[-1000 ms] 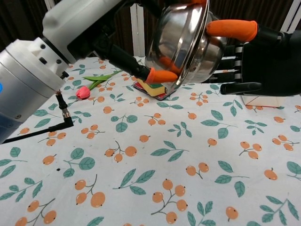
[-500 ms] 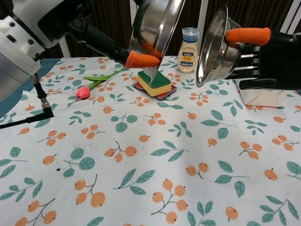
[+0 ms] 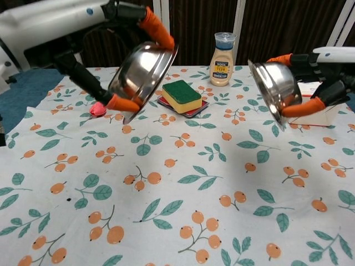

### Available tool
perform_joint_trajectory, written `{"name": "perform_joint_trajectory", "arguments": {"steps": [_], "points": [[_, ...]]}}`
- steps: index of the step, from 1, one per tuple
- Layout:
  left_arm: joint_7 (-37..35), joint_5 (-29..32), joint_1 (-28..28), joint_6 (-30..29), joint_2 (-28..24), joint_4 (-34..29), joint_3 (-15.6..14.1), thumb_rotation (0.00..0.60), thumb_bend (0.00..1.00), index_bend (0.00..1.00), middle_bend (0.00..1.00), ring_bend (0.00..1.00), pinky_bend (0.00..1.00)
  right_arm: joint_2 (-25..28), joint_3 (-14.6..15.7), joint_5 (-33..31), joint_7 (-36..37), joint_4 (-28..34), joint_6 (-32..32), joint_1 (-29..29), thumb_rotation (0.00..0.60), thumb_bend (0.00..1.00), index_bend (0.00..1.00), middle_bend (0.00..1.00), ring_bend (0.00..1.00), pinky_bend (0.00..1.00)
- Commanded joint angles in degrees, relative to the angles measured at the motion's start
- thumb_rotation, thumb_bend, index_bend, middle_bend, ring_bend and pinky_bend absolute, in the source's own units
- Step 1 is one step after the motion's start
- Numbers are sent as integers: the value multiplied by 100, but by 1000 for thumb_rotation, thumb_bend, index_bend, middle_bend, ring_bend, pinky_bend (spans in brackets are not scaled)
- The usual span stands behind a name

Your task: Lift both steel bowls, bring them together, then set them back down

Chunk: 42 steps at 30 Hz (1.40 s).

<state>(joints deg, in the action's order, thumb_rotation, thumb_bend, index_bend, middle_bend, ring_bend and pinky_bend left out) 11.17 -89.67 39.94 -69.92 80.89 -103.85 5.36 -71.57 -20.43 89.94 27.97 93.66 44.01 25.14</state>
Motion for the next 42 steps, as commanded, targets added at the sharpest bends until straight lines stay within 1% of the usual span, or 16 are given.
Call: {"name": "perform_joint_trajectory", "arguments": {"steps": [1,5,9,12,13,15,19,21,24,25,26,28,31,33,36,42], "points": [[467,481,-63,432,-252,-187,-170,600,549,479,619,519,757,-983,715,1089,-2402,-1312,1327,-191,600,375,1000,1000,1000,1000],[839,901,-69,777,-373,-223,-307,600,550,478,618,519,757,-1414,1109,1995,-3647,-2270,2022,-166,600,374,1000,1000,1000,1000],[1030,1229,-57,1048,-362,-189,-404,600,550,468,610,516,731,-1763,1473,2491,-4090,-2958,2425,-133,600,374,1000,1000,1000,1000],[1149,1440,-42,1219,-320,-105,-465,600,541,442,590,502,642,-1988,1650,2675,-4212,-3341,2719,-143,600,374,976,983,999,1000],[1200,1501,-34,1265,-301,-65,-480,600,531,425,578,493,614,-2048,1693,2725,-4240,-3455,2817,-142,600,375,948,964,990,1000],[1331,1621,-15,1357,-249,38,-517,600,506,380,553,477,571,-2142,1778,2778,-4263,-3641,2951,-143,600,374,827,873,944,1000],[1554,1768,6,1445,-87,266,-566,600,441,225,491,448,480,-2227,1930,2829,-4402,-3797,3041,-138,600,375,574,693,823,995],[1598,1753,-9,1422,21,408,-586,600,356,134,424,386,422,-2257,2002,2901,-4551,-3851,3121,-127,600,375,418,577,723,901],[1635,1724,-28,1425,152,612,-627,600,200,14,228,178,308,-2292,2086,2903,-4658,-3852,3235,-129,600,374,227,437,592,714],[1659,1718,-31,1430,180,665,-639,600,153,1,154,104,274,-2293,2102,2896,-4711,-3821,3294,-137,600,374,181,401,560,676],[1660,1683,-36,1414,207,707,-642,600,127,0,113,67,254,-2292,2115,2898,-4790,-3796,3362,-148,600,374,105,340,499,615],[1638,1587,-53,1375,245,786,-657,593,72,0,37,11,217,-2279,2153,2888,-4931,-3720,3438,-167,600,379,30,260,404,517],[1525,1524,-66,1385,248,788,-657,581,31,0,1,0,182,-2220,2218,2803,-5073,-3505,3396,-191,595,358,0,126,240,396],[1350,1457,-77,1388,258,785,-636,576,17,0,0,0,142,-2172,2254,2703,-5137,-3334,3269,-175,546,317,0,40,144,340],[1194,1344,-89,1382,270,837,-636,572,9,0,0,0,118,-2112,2290,2544,-5118,-3112,3069,-136,477,276,0,0,43,267],[954,1166,-122,1347,268,901,-632,570,9,0,0,0,99,-2019,2310,2235,-4872,-2752,2768,-15,406,244,0,0,0,227]]}}
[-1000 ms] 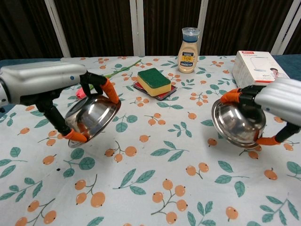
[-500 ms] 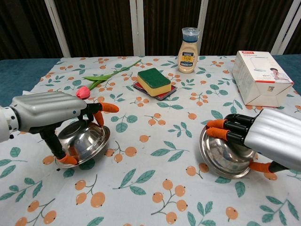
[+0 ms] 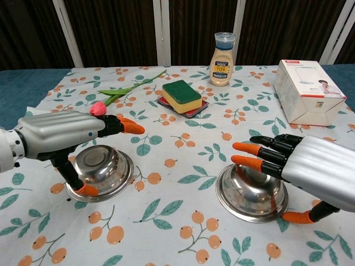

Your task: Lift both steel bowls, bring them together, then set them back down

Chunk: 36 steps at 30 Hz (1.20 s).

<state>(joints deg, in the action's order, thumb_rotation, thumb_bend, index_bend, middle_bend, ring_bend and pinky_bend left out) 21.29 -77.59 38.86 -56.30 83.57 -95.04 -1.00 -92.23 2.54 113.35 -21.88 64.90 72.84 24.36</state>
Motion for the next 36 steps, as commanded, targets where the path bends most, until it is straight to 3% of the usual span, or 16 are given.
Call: {"name": "perform_joint_trajectory", "arguments": {"steps": [1,4,12,13,15,19,23,25,29,31,36], "points": [[-84,-60,-19,-19,-2,24,8,569,8,0,0,0,94,67,9,-174,167,191,-181,85,391,242,0,0,0,224],[-144,-148,-39,-77,-8,20,23,567,8,0,0,0,92,136,-19,-314,221,381,-287,145,350,239,0,0,0,212],[-715,-913,-325,-834,-414,-524,-30,555,24,0,0,0,79,672,-259,-631,283,1296,287,-22,353,236,0,0,0,90],[-805,-1000,-366,-909,-483,-602,-66,555,25,0,0,0,74,741,-284,-667,289,1393,355,-53,368,236,0,0,0,66],[-1062,-1258,-511,-1125,-716,-821,-229,561,26,0,0,0,58,983,-363,-889,297,1705,516,-203,455,235,0,0,0,13],[-808,-1582,-916,-1290,-1598,-1179,-932,600,32,0,0,0,1,1630,-321,-1280,463,2474,787,-569,596,234,0,0,0,0],[-439,-1525,-1794,-2284,-1907,-1213,-1240,600,38,0,0,0,0,2250,-184,-1847,431,2890,1305,-1237,600,234,0,0,0,0],[-953,-1498,-2290,-2929,-1803,-844,-1258,600,49,0,0,0,0,2521,-171,-2249,346,2984,1727,-1684,600,233,0,0,0,0],[-1352,-1338,-2586,-3332,-1869,-424,-1069,600,63,0,0,0,0,2643,-268,-2865,941,2746,2186,-2224,600,233,0,0,0,0],[-1601,-1275,-2617,-3331,-1889,-337,-978,600,63,0,0,0,0,2823,-303,-2910,1333,2712,2183,-2277,600,233,0,0,0,0],[-1615,-1342,-2558,-3031,-1864,-212,-931,600,63,0,0,0,0,2866,-271,-2749,1469,2694,2229,-2352,600,232,0,0,0,0]]}}
